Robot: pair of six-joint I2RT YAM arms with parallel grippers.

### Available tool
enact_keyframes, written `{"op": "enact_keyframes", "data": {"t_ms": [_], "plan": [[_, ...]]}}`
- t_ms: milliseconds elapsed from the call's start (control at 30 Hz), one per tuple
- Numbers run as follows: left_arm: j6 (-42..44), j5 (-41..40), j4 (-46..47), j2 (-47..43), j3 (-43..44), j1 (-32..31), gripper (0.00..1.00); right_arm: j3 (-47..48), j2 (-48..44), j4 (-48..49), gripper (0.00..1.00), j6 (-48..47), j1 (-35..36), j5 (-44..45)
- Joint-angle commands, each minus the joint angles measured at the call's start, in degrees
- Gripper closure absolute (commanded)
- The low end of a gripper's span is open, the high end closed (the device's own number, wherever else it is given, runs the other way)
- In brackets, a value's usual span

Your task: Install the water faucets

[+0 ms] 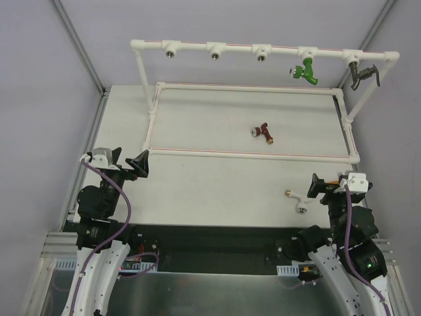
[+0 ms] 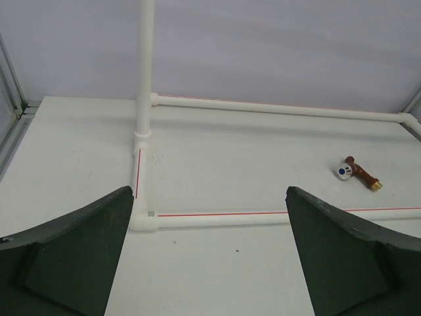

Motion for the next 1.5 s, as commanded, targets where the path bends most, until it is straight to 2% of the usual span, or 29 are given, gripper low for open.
{"op": "enact_keyframes", "data": {"t_ms": [0,133,167,267,400,467,567,600,667,833,967,1033,1300,1467], "plan": [[0.5,0.0,1.2,0.4,1.1,0.6,0.01,2.0,-11.2,1.2,0.04,-0.5,0.3,-0.4],[0.4,0.2,1.3,0.6,1.1,0.8,0.01,1.4,-11.1,1.9,0.04,-1.1,0.3,-7.8],[0.3,0.2,1.2,0.5,1.1,0.8,0.01,1.1,-11.1,2.1,0.04,-2.8,0.3,-14.9],[0.3,0.2,1.2,0.4,1.1,0.9,0.01,-0.3,-10.9,4.0,0.04,-5.7,0.3,-26.7],[0.3,0.0,1.2,-0.4,1.1,0.9,0.01,0.1,-7.9,3.9,0.04,-3.8,0.3,-30.1],[0.4,-0.4,1.2,-1.1,1.0,0.9,0.01,0.7,-6.0,4.5,0.04,-3.3,0.3,-34.9],[0.2,-0.6,1.2,-2.6,0.7,0.9,0.01,3.4,-0.3,3.2,0.04,-1.1,0.3,-37.1],[0.1,-0.7,1.2,-3.0,0.6,0.9,0.01,4.6,5.2,2.2,0.04,-0.5,0.3,-37.8],[-0.3,-0.6,1.2,-4.4,0.4,0.9,0.01,8.6,10.4,-0.8,0.04,1.6,0.3,-39.4],[-0.3,-0.9,0.9,-7.3,0.2,0.3,0.01,14.1,28.4,-4.7,0.04,7.5,0.3,-41.8],[0.4,-2.1,0.4,-10.4,0.1,-1.0,0.01,16.6,41.3,-10.3,0.04,16.4,0.3,-32.5],[0.6,-2.2,0.3,-10.9,0.1,-1.8,0.01,16.9,48.5,-10.5,0.04,18.8,0.1,-31.8],[1.6,-3.9,0.3,-13.5,0.3,-5.0,0.01,17.2,66.6,1.4,0.04,22.0,-1.9,-26.5],[2.5,-4.5,0.3,-14.8,0.0,-6.2,0.01,23.3,79.3,7.9,0.04,15.0,-2.4,-26.3]]}}
